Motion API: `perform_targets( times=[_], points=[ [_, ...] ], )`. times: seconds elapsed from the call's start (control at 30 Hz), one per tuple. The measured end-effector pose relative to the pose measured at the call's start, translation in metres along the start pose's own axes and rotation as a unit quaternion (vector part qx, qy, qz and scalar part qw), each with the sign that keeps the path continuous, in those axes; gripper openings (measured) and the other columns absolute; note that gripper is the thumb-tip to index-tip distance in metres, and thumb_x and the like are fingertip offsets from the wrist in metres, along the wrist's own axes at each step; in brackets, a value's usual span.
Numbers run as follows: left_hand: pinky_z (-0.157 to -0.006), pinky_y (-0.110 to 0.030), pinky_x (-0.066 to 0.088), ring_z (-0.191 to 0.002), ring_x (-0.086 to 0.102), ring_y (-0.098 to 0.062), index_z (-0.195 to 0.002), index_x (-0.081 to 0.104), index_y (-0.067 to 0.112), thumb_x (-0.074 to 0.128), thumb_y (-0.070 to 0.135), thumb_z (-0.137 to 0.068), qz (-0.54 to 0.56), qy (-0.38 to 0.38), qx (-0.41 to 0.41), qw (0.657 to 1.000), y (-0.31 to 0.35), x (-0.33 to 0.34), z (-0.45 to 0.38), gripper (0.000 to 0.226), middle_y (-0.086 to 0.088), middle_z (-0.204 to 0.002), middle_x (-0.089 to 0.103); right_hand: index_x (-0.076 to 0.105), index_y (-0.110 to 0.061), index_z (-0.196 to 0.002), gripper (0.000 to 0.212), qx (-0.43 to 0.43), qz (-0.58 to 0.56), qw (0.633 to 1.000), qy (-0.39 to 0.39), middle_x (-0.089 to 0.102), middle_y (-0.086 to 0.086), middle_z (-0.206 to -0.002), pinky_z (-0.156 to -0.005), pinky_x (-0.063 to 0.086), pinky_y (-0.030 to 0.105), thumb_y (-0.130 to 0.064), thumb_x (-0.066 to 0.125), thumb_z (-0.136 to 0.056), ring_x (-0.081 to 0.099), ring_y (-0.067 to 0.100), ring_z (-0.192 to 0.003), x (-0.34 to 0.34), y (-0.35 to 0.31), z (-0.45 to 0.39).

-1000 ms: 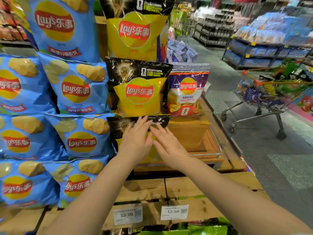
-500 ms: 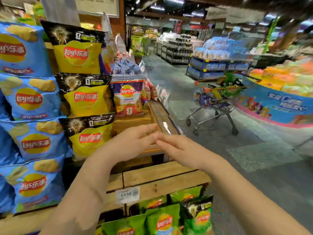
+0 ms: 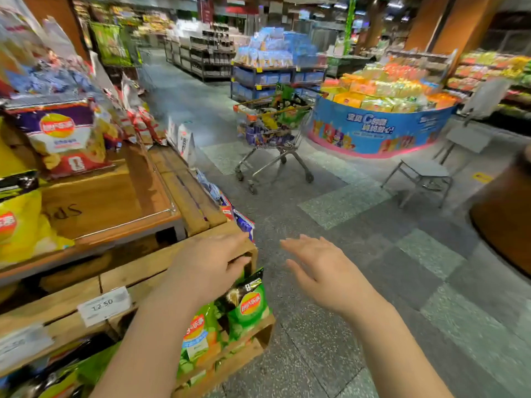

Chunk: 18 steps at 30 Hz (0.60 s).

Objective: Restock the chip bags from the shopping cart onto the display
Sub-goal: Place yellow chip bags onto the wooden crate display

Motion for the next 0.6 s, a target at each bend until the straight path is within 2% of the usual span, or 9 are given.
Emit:
perform_targets(
  times=[0.1, 0.23, 0.33, 0.6],
  points=[
    [-0.098, -0.030, 0.037, -0.126, 0.045, -0.018, -0.145, 0.029, 0.038, 0.038, 0.046, -0.097, -0.020, -0.024, 0.035, 0.999, 0.036, 0.013, -0.021, 0.050, 0.010, -0.142, 0.046, 0.035, -0.026, -0.146, 0.045, 0.054, 0.035, 0.998, 0.010, 0.037, -0.008, -0.150, -0.116, 0.007, 0.029, -0.033, 0.039, -0.101, 0.024, 0.013, -0.143, -0.009, 0.034, 0.022],
    [-0.103, -0.030, 0.032, -0.132, 0.039, -0.013, -0.147, 0.025, 0.037, 0.036, 0.047, -0.098, -0.040, -0.041, 0.109, 0.992, 0.080, 0.030, -0.047, 0.051, 0.011, -0.146, 0.041, 0.046, -0.022, -0.140, 0.054, 0.096, 0.001, 0.995, 0.034, 0.048, -0.006, -0.143, -0.116, 0.013, 0.036, -0.041, 0.032, -0.091, 0.034, 0.017, -0.139, -0.013, 0.070, 0.045],
    [-0.101, -0.029, 0.033, -0.128, 0.042, -0.014, -0.146, 0.026, 0.039, 0.037, 0.048, -0.098, -0.033, -0.053, 0.127, 0.990, 0.100, 0.044, -0.074, 0.050, 0.013, -0.145, 0.042, 0.044, -0.024, -0.141, 0.049, 0.123, 0.012, 0.992, 0.023, 0.048, -0.008, -0.143, -0.117, 0.012, 0.035, -0.039, 0.034, -0.096, 0.033, 0.014, -0.140, -0.018, 0.103, 0.051],
    [-0.104, -0.025, 0.027, -0.133, 0.037, -0.008, -0.147, 0.027, 0.036, 0.036, 0.045, -0.099, -0.020, -0.042, 0.184, 0.982, 0.135, 0.066, -0.187, 0.050, 0.012, -0.149, 0.037, 0.047, -0.023, -0.140, 0.061, 0.152, 0.037, 0.987, 0.029, 0.051, -0.007, -0.140, -0.116, 0.016, 0.036, -0.045, 0.027, -0.086, 0.036, 0.014, -0.138, -0.050, 0.194, -0.007]
  ],
)
Point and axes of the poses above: each hand's wrist, its own z-axis away from the middle knuckle, its own x-axis out of the palm, y = z × x, the point moved 4 cm from there along -z, towards the middle knuckle
